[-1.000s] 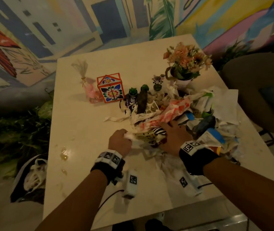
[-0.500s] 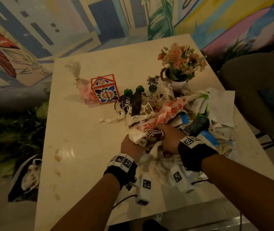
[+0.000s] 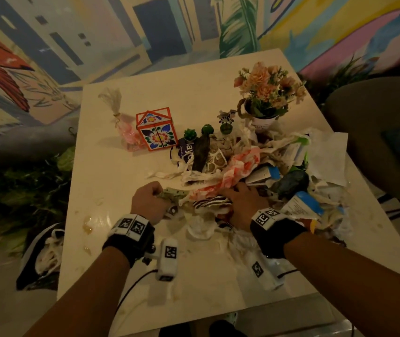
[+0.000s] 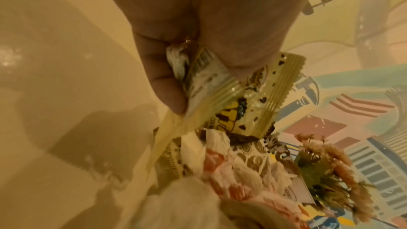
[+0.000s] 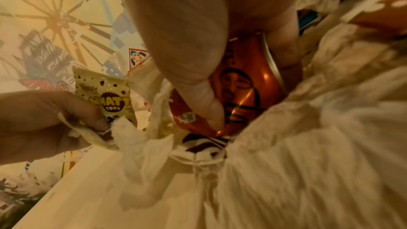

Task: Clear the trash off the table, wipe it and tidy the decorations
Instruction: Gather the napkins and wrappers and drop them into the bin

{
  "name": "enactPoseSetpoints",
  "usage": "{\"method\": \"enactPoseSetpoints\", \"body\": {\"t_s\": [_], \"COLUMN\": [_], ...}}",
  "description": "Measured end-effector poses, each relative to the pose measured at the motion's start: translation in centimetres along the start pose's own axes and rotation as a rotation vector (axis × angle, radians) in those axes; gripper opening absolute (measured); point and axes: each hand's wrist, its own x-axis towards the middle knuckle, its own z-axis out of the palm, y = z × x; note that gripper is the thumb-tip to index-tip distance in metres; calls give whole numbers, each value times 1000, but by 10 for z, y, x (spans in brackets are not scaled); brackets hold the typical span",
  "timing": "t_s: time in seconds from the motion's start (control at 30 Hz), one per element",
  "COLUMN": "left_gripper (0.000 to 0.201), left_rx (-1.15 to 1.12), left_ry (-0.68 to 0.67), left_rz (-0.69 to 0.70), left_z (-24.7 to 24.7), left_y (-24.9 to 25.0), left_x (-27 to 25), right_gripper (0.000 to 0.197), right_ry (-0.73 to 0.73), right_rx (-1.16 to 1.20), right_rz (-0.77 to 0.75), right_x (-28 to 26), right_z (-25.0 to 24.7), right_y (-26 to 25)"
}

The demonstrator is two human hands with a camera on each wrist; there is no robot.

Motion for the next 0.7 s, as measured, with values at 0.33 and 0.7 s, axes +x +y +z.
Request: {"method": "enactPoseSetpoints", "body": {"t_s": [0.33,0.7], "left_gripper": [29,28], "left_rx": [-46,-14], "left_ry": [-25,-23], "left_rz": [80,184], "left_z": [-25,-29], "left_y": [15,22], "left_x": [-12,-9], "right_gripper": [13,16], "right_ry": [160,248], "right_rx": [310,90], "right_rz": [-44,-69], "right_x": [-12,-49], "right_z": [-32,-83], "right_y": [8,-5]}}
